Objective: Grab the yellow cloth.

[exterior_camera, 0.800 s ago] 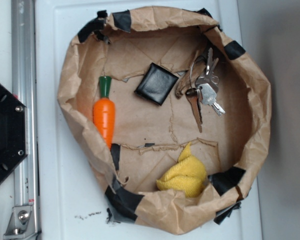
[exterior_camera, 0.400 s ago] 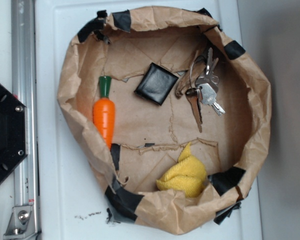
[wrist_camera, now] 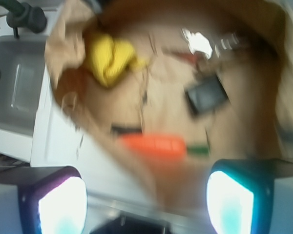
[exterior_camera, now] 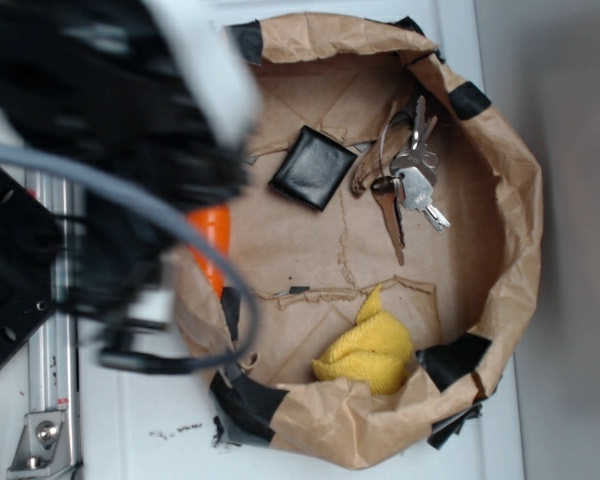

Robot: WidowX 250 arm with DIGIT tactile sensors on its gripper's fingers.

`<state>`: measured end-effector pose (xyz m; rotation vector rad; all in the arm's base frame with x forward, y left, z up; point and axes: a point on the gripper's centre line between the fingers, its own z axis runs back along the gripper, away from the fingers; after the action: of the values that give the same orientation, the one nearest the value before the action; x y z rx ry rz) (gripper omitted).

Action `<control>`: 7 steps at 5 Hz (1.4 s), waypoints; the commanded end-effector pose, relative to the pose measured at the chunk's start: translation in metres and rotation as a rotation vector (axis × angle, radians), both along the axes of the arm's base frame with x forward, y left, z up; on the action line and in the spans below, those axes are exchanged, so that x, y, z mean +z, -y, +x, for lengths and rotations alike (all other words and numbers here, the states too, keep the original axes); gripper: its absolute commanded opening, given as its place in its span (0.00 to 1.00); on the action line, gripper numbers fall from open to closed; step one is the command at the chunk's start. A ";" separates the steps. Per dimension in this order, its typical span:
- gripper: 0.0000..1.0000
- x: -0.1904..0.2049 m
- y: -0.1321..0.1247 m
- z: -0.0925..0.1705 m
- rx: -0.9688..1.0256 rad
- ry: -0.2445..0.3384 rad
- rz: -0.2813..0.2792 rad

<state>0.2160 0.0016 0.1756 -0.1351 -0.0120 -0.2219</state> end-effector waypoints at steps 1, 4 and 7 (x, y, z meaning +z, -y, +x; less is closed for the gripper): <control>1.00 -0.062 0.057 0.043 -0.503 0.017 0.013; 1.00 -0.062 0.057 0.043 -0.503 0.017 0.013; 1.00 -0.071 0.039 0.057 -0.832 0.242 0.029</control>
<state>0.2752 -0.0308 0.0892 -0.1129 -0.1303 -1.0654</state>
